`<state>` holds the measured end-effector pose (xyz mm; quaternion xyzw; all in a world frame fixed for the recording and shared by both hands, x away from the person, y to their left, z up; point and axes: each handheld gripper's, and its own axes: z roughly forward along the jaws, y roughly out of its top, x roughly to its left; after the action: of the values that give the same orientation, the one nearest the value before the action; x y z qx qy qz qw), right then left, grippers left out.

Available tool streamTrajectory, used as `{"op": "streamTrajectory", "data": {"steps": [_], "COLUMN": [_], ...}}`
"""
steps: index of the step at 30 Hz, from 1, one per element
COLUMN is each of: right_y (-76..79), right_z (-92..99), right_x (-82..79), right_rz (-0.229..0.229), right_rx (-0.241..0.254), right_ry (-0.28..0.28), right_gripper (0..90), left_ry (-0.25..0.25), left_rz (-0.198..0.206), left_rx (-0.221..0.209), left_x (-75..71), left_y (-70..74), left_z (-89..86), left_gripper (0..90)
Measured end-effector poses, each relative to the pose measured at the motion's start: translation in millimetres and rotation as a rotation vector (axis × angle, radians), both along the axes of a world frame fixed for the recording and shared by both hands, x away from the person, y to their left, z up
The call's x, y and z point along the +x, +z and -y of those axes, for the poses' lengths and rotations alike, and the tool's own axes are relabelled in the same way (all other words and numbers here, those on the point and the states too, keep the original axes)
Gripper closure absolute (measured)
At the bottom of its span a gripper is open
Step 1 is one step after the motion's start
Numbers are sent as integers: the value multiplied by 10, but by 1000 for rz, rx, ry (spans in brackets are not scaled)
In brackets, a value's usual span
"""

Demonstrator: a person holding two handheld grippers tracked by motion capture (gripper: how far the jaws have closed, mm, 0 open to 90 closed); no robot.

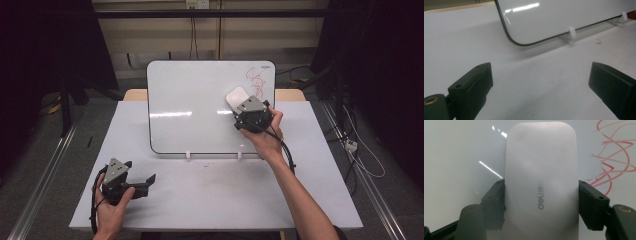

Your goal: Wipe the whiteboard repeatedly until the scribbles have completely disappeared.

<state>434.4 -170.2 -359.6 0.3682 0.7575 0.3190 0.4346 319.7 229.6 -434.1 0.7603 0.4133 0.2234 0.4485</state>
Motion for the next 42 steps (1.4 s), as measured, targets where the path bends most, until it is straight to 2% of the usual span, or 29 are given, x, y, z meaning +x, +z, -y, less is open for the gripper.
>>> {"op": "streamTrajectory", "data": {"steps": [4, 9, 25, 42], "right_y": [26, 99, 390, 515], "right_z": [24, 39, 138, 403], "right_x": [35, 99, 340, 397], "right_rz": [-17, -6, 10, 11], "right_rx": [8, 31, 37, 142], "right_ry": [15, 6, -27, -165], "right_gripper": [313, 313, 313, 314], "left_ry": [2, 6, 8, 13], "left_rz": [3, 3, 3, 4], "left_rx": [-4, -4, -11, -11], "left_x": [6, -1, 0, -17], "left_y": [-8, -3, -6, -1], "left_z": [-3, -11, -23, -43], "left_gripper": [54, 54, 54, 54]}}
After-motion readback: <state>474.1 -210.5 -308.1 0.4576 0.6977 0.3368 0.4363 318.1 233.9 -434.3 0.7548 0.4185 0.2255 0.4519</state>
